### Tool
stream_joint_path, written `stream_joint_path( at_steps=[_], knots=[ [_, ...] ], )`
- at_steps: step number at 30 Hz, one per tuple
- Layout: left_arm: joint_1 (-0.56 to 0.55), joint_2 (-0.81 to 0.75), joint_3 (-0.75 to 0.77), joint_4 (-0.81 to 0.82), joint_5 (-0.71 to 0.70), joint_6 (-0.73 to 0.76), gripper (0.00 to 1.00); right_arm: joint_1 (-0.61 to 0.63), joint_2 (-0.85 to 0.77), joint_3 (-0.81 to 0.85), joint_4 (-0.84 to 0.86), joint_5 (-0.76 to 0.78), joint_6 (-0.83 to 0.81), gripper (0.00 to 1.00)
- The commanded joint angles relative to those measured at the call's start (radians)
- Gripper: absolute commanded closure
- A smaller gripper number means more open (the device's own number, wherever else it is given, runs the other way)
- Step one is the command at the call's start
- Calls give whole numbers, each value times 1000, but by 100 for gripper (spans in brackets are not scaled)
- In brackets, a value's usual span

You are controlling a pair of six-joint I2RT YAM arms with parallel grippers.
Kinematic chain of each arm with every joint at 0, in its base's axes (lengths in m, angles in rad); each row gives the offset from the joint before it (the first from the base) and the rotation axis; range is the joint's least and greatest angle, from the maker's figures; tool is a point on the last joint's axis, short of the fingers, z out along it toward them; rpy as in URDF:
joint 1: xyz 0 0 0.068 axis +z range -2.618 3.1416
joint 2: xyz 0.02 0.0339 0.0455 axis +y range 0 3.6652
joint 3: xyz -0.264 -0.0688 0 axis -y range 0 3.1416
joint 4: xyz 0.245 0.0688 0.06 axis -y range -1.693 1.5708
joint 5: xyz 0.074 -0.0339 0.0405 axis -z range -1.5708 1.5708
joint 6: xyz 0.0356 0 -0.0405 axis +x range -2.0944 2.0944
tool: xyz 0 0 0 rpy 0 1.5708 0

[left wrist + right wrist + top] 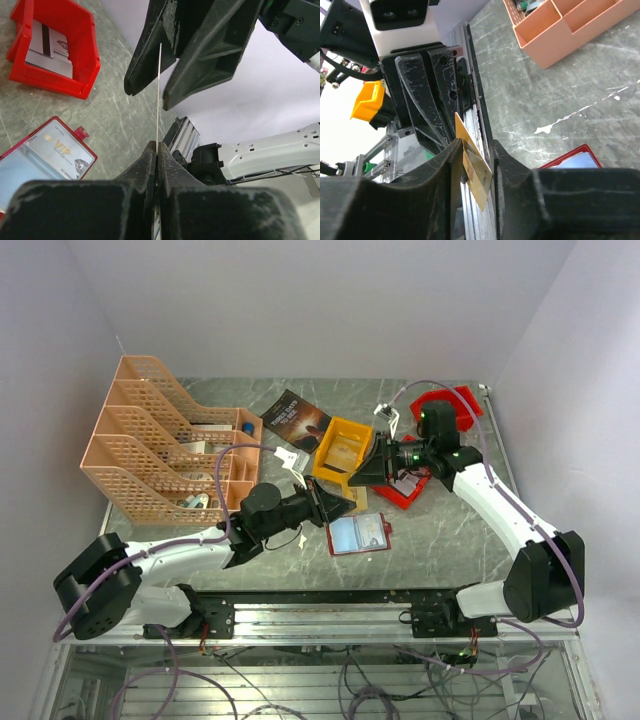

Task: Put the credit cards into the card holder
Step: Adjust the credit card.

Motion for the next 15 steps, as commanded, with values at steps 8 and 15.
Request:
stream_joint_path(
  at_steps=[8, 15],
  knots=[
    [5, -4, 9, 28, 34, 22, 66, -11, 7, -4, 48, -63, 52, 100],
    [38, -20, -104, 207, 105, -37, 42, -34, -40, -133, 350, -197, 284, 100]
  ],
)
